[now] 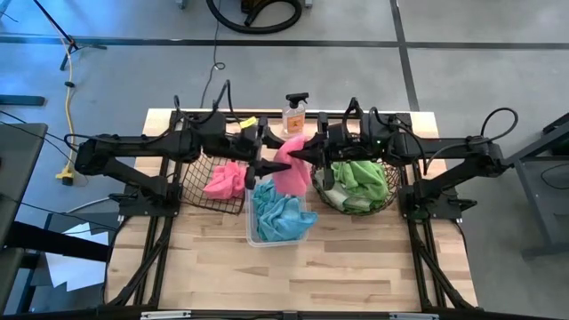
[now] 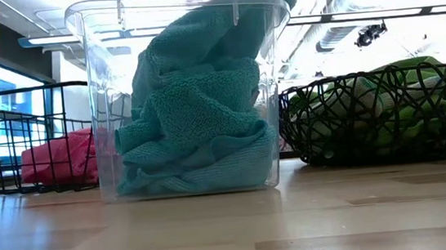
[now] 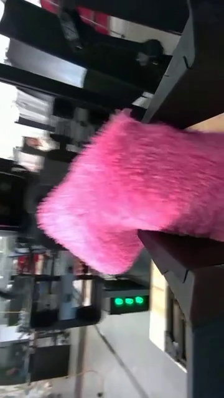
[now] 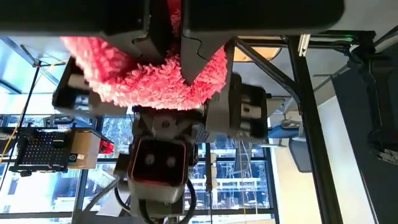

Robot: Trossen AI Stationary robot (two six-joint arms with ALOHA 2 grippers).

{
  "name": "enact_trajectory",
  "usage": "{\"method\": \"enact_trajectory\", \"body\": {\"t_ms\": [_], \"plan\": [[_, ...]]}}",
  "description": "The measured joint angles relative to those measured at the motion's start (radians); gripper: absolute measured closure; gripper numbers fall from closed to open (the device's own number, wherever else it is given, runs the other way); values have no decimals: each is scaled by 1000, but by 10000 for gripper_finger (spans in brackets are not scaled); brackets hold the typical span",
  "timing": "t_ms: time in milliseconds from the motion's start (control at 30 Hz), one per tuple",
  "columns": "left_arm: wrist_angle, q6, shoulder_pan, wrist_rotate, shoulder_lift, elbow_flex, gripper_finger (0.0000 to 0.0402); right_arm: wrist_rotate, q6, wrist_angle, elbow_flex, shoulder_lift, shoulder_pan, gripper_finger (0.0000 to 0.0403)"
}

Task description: Sort microfiber towel by color & place in baskets

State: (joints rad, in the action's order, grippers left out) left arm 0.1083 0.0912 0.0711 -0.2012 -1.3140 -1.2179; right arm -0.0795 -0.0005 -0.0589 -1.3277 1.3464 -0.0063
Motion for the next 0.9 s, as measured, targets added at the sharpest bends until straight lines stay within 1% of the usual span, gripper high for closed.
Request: {"method": "enact_trajectory", "body": {"t_ms": [100, 200, 267, 367, 400, 433, 533, 633, 733, 800, 900], "plan": [[29, 1, 0, -1, 1, 0, 178, 0, 0, -1, 0, 1, 0, 403], [23, -24, 0, 0, 0, 0, 221, 0, 0, -10, 0, 2, 0, 403], [26, -47, 0, -2, 0, 0, 267, 0, 0, -15, 0, 2, 0, 403], [23, -67, 0, -9, 0, 0, 358, 0, 0, -13, 0, 2, 0, 403], [23, -64, 1, -9, 0, 0, 379, -3, 0, -14, 0, 2, 0, 403], [23, -54, 4, -10, 0, 0, 386, -6, 0, -14, 0, 2, 0, 403], [20, -50, 9, -12, 0, 0, 388, -9, 1, -8, 0, 2, 0, 401], [4, -50, 10, -12, 2, 0, 396, -8, 4, 9, 0, 2, 0, 385], [-9, -51, 15, -13, 2, 1, 397, 1, 51, 18, 0, 2, 0, 348], [-20, -51, 16, -13, 4, 0, 398, 5, 90, 22, 0, 2, 0, 314], [-42, -63, 16, -12, 6, 1, 399, 5, 91, 66, 0, -8, 1, 257]]}}
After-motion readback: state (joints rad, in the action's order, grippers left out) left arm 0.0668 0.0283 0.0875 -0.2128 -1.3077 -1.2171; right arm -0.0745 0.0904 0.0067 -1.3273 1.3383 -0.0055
